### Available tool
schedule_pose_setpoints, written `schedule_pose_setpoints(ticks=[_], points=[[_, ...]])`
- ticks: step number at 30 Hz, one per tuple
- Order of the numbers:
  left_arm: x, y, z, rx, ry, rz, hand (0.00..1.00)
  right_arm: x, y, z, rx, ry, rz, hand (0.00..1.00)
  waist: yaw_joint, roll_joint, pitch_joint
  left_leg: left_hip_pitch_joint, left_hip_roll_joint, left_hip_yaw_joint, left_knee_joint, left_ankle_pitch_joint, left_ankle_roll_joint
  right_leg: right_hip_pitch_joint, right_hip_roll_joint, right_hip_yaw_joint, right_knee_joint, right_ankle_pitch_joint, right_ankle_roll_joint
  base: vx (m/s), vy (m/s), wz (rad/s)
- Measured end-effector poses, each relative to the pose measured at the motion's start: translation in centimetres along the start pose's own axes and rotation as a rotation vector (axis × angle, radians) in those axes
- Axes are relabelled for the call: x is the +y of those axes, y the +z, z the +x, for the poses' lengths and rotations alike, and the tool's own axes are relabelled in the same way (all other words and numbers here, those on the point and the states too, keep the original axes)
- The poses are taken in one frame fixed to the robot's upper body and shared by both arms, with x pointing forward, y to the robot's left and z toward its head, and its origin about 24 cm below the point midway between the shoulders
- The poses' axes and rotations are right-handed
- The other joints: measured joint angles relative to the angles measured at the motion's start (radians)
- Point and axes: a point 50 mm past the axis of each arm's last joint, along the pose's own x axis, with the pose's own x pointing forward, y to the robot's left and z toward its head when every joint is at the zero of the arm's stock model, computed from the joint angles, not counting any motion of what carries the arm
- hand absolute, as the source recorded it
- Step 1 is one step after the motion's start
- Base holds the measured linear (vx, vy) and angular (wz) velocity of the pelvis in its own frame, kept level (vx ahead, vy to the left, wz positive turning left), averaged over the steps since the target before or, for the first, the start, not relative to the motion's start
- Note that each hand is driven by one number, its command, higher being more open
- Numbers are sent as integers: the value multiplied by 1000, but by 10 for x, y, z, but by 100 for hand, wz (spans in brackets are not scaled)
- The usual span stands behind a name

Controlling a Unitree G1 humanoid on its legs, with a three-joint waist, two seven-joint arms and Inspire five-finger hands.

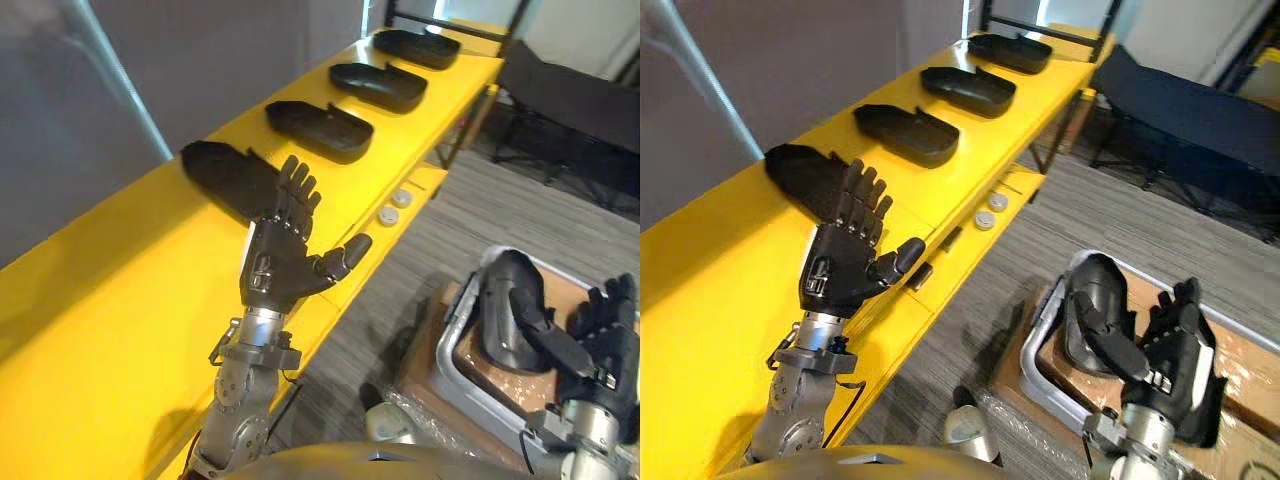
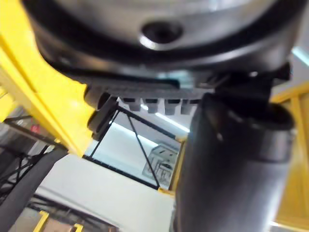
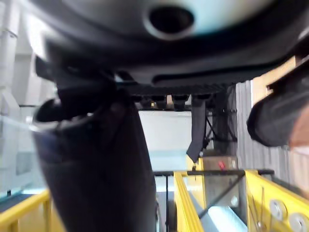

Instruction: Walk over and take three plastic housings, then place them on the shelf

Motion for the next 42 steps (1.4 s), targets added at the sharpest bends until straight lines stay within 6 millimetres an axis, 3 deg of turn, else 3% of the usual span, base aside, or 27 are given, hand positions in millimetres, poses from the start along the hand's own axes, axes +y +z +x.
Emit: schedule_pose_setpoints(ticks=[5,7,10,11,12,13,14,15,17,20,22,23,24,25,26,27,28,30,31,33,35,37,38,39,40,41,42], points=[[-2,1,7,-16,8,-1,100,3,1,-2,-13,41,5,100,-6,19,0,-37,38,10,117,-49,-1,-17,22,8,4,4,-8,9,-1,-19],[1,4,12,-38,29,5,100,13,3,4,-48,84,35,100,8,28,5,-88,43,-146,221,-59,16,-19,28,11,18,0,-30,-24,4,-12],[8,9,15,-63,65,28,100,32,12,21,-135,180,75,100,64,44,23,-143,6,-404,343,-73,47,-56,49,50,73,-43,-72,-96,63,-47],[13,13,14,-78,95,39,100,43,17,30,-176,249,89,100,93,58,31,-144,-20,-485,346,-82,75,-65,50,73,62,-50,-84,-200,163,-96],[16,17,12,-96,125,37,100,52,24,38,-213,312,100,100,111,93,28,-148,-17,-523,305,-123,147,-83,65,74,67,-55,-92,-153,145,-95],[16,21,11,-117,142,29,100,57,30,42,-243,349,107,100,129,139,23,-145,9,-542,260,-192,185,-139,98,49,138,-77,-124,-169,130,-94],[20,31,9,-160,151,48,100,72,35,46,-273,404,140,100,147,112,49,-135,-6,-520,254,-218,106,-239,97,-14,397,-119,-120,-109,10,-64],[23,33,7,-164,167,47,100,75,38,46,-280,423,143,100,155,78,78,-126,-41,-524,264,-218,104,-242,57,-54,428,-183,-74,-118,-19,-28],[23,26,-1,-123,178,-16,100,74,35,46,-239,413,160,100,150,95,80,-149,-45,-554,278,-209,88,-239,58,-71,409,-172,-86,-42,7,25],[19,23,-5,-107,129,-58,100,75,23,39,-147,355,231,100,157,100,83,-153,-40,-585,302,-205,30,-232,63,-73,401,-144,-72,17,62,-4],[15,29,-6,-130,89,-91,100,80,15,28,-95,348,264,100,158,97,85,-141,-31,-575,310,-215,14,-205,78,-56,347,-102,-65,-22,132,-46],[12,33,-6,-145,69,-100,100,82,12,22,-73,346,284,100,160,84,91,-139,-31,-555,315,-217,18,-197,77,-45,321,-81,-63,-99,126,-60],[8,37,-5,-162,44,-104,100,86,10,15,-59,353,314,100,166,65,101,-138,-31,-524,323,-219,23,-187,74,-50,278,-40,-61,-168,149,-83],[7,40,-5,-169,33,-91,100,89,9,11,-53,377,346,100,178,56,105,-142,-24,-489,322,-209,40,-180,76,-62,200,47,-65,-176,104,-85],[8,40,-4,-168,39,-89,100,92,10,10,-56,396,361,100,184,61,104,-145,-2,-464,311,-199,48,-166,75,-66,143,90,-66,-160,76,-75],[9,40,-4,-163,42,-82,100,95,11,10,-65,413,372,100,186,64,106,-147,5,-447,305,-188,50,-162,73,-85,137,96,-73,-162,98,-60],[13,39,-3,-141,56,-70,100,107,16,10,-94,466,401,100,186,57,104,-146,15,-421,295,-166,56,-198,55,-165,347,-29,-141,-116,79,-44],[16,37,-3,-112,67,-60,100,120,21,12,-122,510,417,100,189,60,105,-145,30,-412,296,-154,55,-210,8,-220,549,-113,-181,-133,30,-37],[20,37,-3,-96,81,-48,100,135,26,13,-146,548,414,100,205,62,104,-146,58,-396,298,-145,43,-201,-46,-248,682,-149,-200,-162,-45,-42],[23,37,-4,-84,94,-37,100,149,25,14,-144,575,406,100,232,66,101,-151,103,-377,295,-129,15,-158,-113,-278,694,-156,-199,-142,-166,-48],[27,36,-4,-70,103,-52,100,158,20,14,-128,575,377,100,255,39,82,-168,143,-357,294,-110,-19,-117,-183,-295,626,-154,-199,-124,-341,-57],[28,34,-5,-52,109,-66,100,158,13,14,-102,553,347,100,268,13,67,-185,188,-343,291,-84,-67,-84,-218,-311,522,-134,-181,-95,-453,-56],[30,32,-5,-34,109,-63,100,157,9,13,-81,538,339,100,265,-9,54,-195,204,-340,278,-62,-108,-56,-218,-312,426,-50,-145,-81,-545,-44],[29,26,-4,-6,106,-75,100,150,5,12,-59,508,320,100,261,-17,42,-195,236,-343,247,-29,-151,-39,-191,-321,385,-135,-21,-73,-563,-42],[29,22,-4,11,109,-85,100,146,3,13,-52,493,305,100,257,-6,41,-191,252,-345,221,-8,-160,-40,-176,-335,372,-164,16,-61,-561,-34],[26,13,-6,37,127,-128,100,136,0,17,-42,467,285,100,234,23,46,-174,278,-351,154,42,-159,-44,-146,-368,364,-210,24,-45,-509,-25],[18,3,-5,71,145,-181,100,124,-3,23,-29,445,272,100,205,59,49,-158,304,-354,100,98,-135,-48,-110,-382,364,-225,9,-55,-536,-13]])
